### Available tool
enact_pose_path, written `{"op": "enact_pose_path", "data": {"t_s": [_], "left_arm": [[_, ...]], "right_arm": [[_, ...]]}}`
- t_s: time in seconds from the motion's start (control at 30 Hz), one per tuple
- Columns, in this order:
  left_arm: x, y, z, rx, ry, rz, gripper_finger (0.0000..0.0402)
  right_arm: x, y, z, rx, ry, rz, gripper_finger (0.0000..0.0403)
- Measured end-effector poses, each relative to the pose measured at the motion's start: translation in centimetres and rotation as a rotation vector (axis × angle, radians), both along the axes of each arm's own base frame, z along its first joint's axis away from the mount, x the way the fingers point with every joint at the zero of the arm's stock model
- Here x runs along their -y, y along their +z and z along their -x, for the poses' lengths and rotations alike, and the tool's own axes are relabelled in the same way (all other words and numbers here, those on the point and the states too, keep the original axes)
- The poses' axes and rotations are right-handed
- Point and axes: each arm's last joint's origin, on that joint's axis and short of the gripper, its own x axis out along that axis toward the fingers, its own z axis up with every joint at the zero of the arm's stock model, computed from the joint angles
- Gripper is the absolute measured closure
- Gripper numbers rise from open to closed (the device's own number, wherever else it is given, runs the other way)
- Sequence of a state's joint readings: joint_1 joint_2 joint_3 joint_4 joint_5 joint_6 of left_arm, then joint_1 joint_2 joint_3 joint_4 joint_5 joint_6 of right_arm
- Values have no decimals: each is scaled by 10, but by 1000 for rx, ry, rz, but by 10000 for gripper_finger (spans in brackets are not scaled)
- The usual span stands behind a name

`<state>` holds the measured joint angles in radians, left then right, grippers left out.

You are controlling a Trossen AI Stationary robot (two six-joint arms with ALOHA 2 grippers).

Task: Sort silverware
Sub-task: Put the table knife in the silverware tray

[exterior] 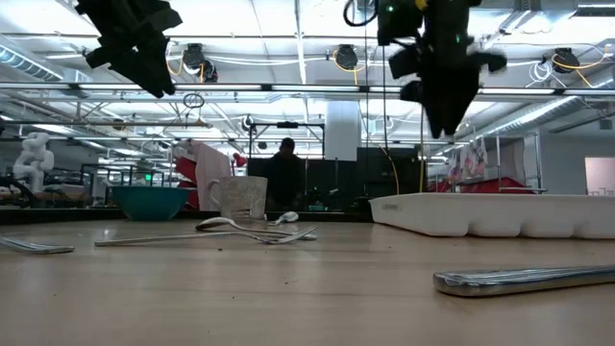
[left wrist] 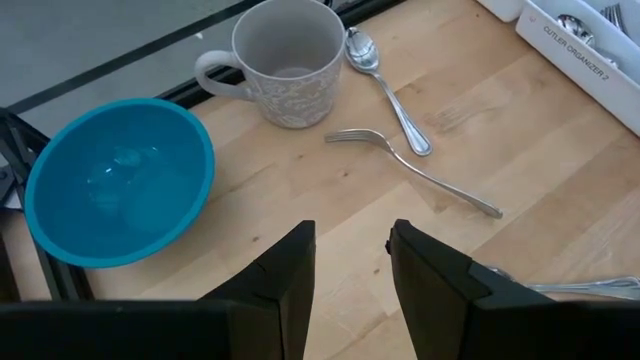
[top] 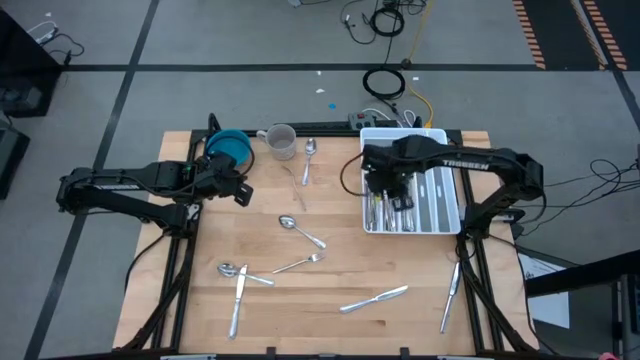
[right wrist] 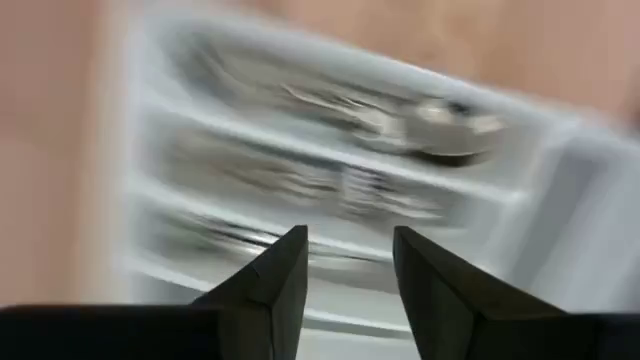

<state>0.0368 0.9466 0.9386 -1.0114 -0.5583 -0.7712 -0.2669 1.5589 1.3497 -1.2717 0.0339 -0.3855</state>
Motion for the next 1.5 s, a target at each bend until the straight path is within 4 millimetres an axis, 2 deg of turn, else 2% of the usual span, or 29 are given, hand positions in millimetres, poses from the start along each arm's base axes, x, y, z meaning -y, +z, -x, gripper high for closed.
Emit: {"op": "enact_pose_path", "data": {"t_s": [0.1, 0.17, 0.33, 0.47, 0.63, 0.77, 0.87, 0.97, 1.03, 1.33, 1.5], "left_arm": [[0, 0, 0, -1, -1, 0, 265], [0, 0, 0, -2, -2, -2, 265], [0, 0, 0, -30, -39, -23, 265], [0, 0, 0, -31, -39, -23, 265], [0, 0, 0, -30, -39, -23, 265], [0, 0, 0, -31, -39, -23, 265], [0, 0, 0, -36, -47, -28, 265], [0, 0, 0, -55, -72, -43, 265], [0, 0, 0, -58, -76, -45, 265], [0, 0, 0, -57, -76, -44, 265], [0, 0, 0, -54, -76, -45, 265]], "right_arm": [[-15, -2, 6, -56, -285, -233, 261], [-31, -7, 7, -118, -410, -303, 261], [-82, -21, 17, -171, -586, -216, 261], [-117, -28, 37, -150, -856, -210, 261], [-159, -34, 63, -65, -1218, -307, 261], [-188, -39, 88, -62, -1414, -307, 261], [-209, -44, 105, -96, -1508, -275, 261], [-225, -48, 114, -181, -1554, -257, 261], [-232, -53, 115, -278, -1557, -244, 261], [-266, -83, 120, -437, -1486, -119, 261], [-280, -98, 122, -459, -1430, -91, 261]]}}
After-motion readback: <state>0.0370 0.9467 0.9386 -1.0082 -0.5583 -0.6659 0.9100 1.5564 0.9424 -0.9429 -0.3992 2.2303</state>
